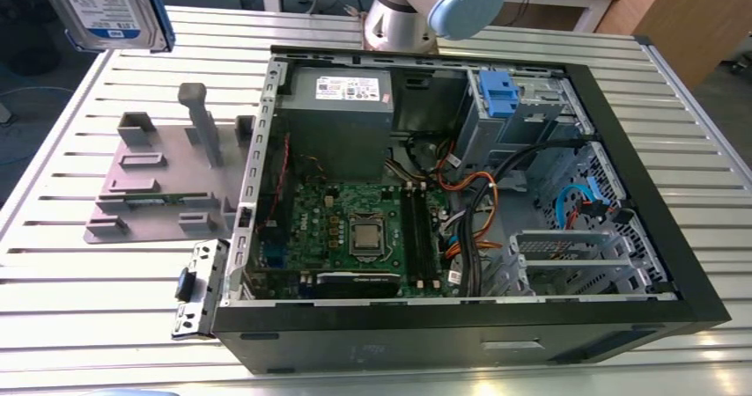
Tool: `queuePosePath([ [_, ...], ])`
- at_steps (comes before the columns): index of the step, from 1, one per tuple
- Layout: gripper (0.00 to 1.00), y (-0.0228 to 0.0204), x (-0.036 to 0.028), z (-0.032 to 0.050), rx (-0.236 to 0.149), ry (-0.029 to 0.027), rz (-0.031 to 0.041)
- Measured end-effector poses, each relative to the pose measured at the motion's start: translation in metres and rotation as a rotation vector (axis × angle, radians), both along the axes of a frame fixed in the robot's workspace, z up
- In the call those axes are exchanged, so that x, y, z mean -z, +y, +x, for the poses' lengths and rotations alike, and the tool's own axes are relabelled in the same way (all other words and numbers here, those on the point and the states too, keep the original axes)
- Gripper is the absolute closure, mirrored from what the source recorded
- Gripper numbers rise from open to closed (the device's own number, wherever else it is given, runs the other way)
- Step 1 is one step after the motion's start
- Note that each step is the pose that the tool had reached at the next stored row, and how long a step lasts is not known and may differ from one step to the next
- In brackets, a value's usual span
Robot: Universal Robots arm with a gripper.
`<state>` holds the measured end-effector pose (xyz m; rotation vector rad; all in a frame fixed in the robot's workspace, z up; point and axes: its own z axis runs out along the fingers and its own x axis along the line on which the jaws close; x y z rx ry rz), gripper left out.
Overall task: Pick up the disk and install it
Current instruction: 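Pick up the disk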
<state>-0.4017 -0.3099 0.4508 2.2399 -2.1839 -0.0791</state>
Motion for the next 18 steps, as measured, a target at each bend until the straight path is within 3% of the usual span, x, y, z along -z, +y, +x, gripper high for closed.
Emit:
queuePosePath([
  [18, 0.63, 0.0, -0.0038, 0.0, 0.0, 0.0, 0.0],
])
